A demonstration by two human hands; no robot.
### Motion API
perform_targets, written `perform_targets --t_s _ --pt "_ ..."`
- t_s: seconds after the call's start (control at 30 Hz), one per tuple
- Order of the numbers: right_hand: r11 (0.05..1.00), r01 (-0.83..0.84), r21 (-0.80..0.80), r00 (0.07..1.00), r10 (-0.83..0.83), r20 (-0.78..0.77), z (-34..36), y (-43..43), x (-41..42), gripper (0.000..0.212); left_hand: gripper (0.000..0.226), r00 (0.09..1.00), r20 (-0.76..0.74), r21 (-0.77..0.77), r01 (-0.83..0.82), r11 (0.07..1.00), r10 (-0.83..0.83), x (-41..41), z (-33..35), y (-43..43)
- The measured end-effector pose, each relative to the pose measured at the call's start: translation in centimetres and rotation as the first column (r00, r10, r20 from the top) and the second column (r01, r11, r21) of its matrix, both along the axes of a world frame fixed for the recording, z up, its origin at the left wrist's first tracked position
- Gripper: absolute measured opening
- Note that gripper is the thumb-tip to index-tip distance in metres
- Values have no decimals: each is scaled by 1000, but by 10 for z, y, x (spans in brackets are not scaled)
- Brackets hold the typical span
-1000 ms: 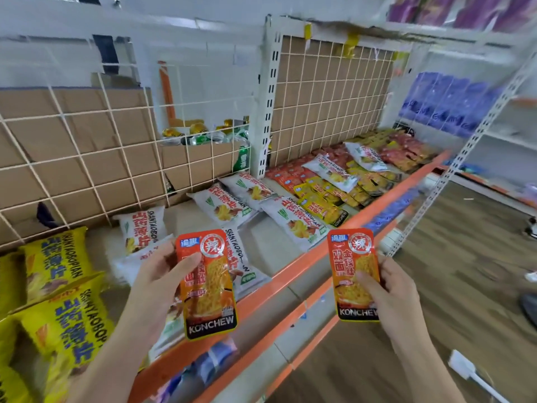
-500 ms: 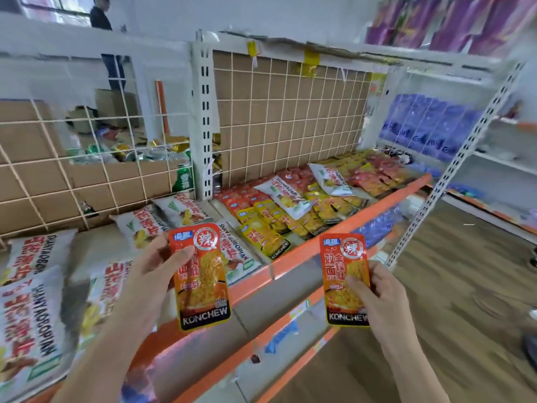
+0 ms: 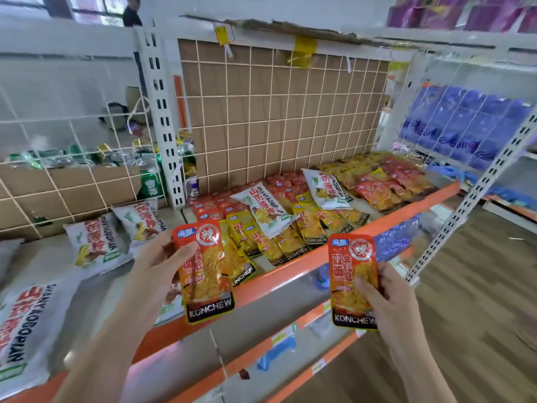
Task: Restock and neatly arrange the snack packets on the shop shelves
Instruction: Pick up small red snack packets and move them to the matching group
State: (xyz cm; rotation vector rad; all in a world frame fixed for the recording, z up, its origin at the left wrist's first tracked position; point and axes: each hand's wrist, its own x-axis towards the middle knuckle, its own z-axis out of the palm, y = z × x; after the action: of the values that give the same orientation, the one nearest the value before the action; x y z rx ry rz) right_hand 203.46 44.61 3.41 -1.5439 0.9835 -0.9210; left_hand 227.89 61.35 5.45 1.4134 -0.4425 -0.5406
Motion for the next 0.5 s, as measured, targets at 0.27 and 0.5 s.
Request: perform_targets --t_s 0.27,0.5 --pt "998 -64 -17 998 64 -24 6 -92 36 15 36 998 56 50 -42 998 40 27 6 -73" --pt "983 -173 -53 979 166 -116 9 -158 78 12 13 981 -17 23 -191 981 191 41 5 -118"
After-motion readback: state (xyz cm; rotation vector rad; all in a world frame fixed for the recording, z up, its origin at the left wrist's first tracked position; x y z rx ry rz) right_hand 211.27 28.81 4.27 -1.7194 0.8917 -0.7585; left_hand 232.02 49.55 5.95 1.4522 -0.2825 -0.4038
